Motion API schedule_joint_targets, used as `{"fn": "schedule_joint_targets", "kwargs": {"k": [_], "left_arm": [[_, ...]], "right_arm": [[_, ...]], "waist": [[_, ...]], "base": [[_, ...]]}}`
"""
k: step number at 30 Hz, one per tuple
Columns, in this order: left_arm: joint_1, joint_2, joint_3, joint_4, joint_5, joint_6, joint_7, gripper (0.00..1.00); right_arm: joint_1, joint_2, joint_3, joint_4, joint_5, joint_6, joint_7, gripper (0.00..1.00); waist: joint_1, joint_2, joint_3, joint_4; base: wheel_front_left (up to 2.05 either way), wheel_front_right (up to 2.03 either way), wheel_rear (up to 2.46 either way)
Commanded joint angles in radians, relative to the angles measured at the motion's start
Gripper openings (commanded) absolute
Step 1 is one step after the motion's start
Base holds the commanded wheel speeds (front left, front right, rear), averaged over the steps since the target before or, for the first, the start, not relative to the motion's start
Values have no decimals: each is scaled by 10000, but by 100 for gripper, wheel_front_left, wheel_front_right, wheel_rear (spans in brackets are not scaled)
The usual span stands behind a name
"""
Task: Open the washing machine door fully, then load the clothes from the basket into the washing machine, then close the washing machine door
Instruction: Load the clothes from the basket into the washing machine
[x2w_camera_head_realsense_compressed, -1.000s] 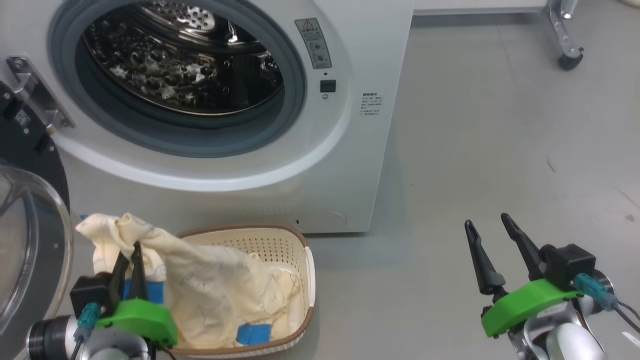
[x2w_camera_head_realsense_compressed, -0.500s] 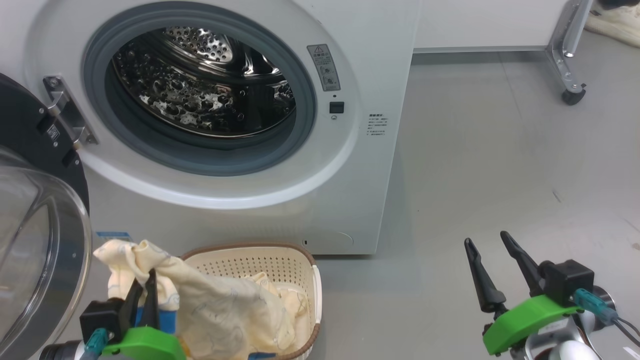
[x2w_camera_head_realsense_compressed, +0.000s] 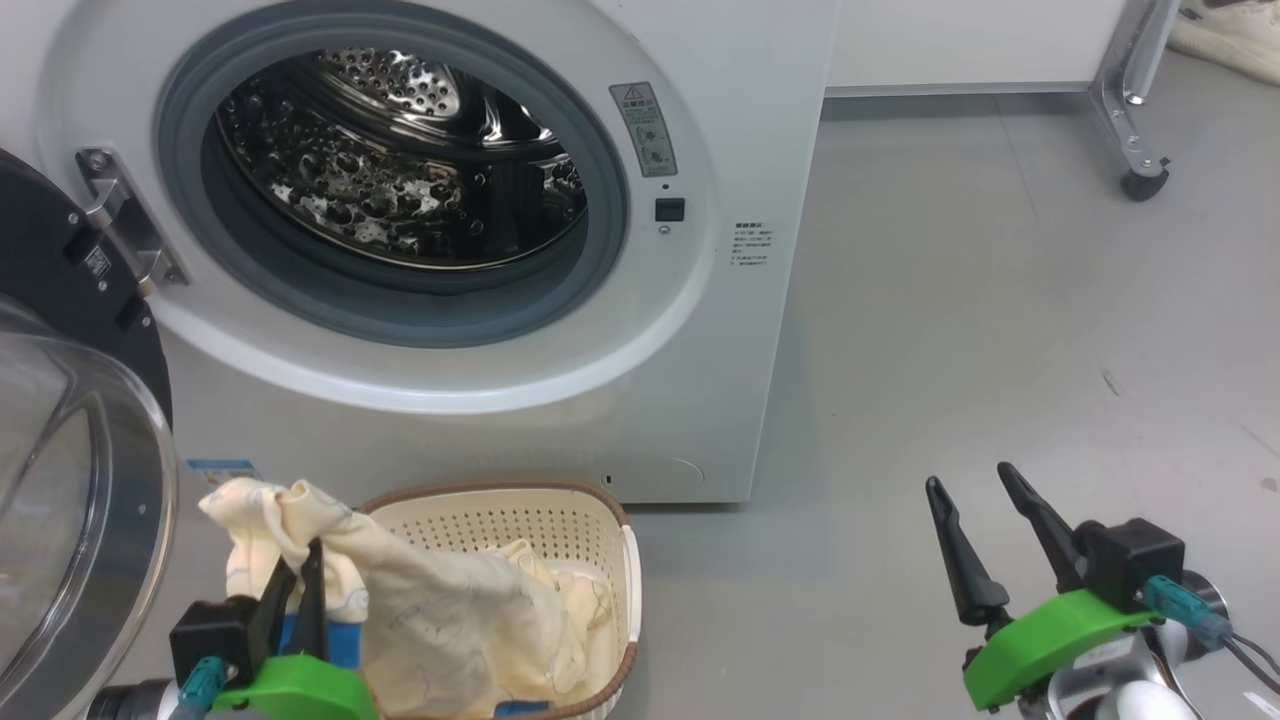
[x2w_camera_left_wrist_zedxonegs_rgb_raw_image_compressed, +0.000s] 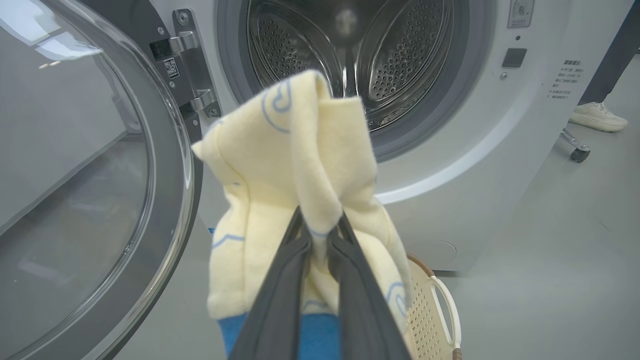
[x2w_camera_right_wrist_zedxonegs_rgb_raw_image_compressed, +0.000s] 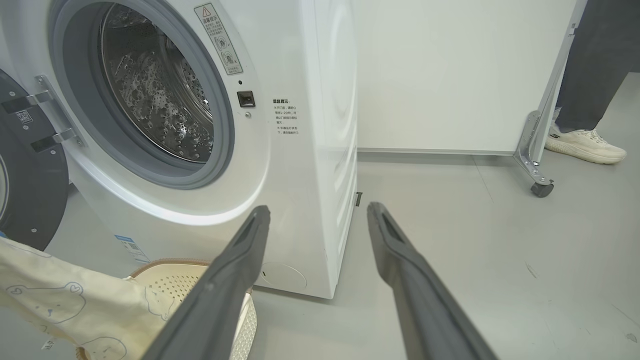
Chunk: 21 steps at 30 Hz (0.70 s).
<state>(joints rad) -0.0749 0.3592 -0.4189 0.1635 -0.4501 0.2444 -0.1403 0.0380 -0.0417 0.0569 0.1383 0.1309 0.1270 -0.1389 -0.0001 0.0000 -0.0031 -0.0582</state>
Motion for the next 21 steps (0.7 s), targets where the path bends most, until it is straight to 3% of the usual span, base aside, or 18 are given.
{"fn": "schedule_joint_targets", "kwargs": {"k": [1, 13, 21], "left_arm": [[-499, 317, 438, -271, 55, 545, -22, 0], [-1794, 182, 377, 832, -85, 133, -7, 0], [-3196, 74, 591, 2071, -421, -362, -100, 0]], "right_arm": [[-267, -85, 227, -350, -32, 37, -22, 100], [-619, -85, 394, -384, 30, 37, -78, 100], [-1042, -85, 698, -323, 135, 37, -248, 100]], "waist": [[1, 0, 9, -6], [1, 0, 596, -166], [1, 0, 1326, -747]], "base": [[0, 0, 0], [0, 0, 0], [0, 0, 0]]}}
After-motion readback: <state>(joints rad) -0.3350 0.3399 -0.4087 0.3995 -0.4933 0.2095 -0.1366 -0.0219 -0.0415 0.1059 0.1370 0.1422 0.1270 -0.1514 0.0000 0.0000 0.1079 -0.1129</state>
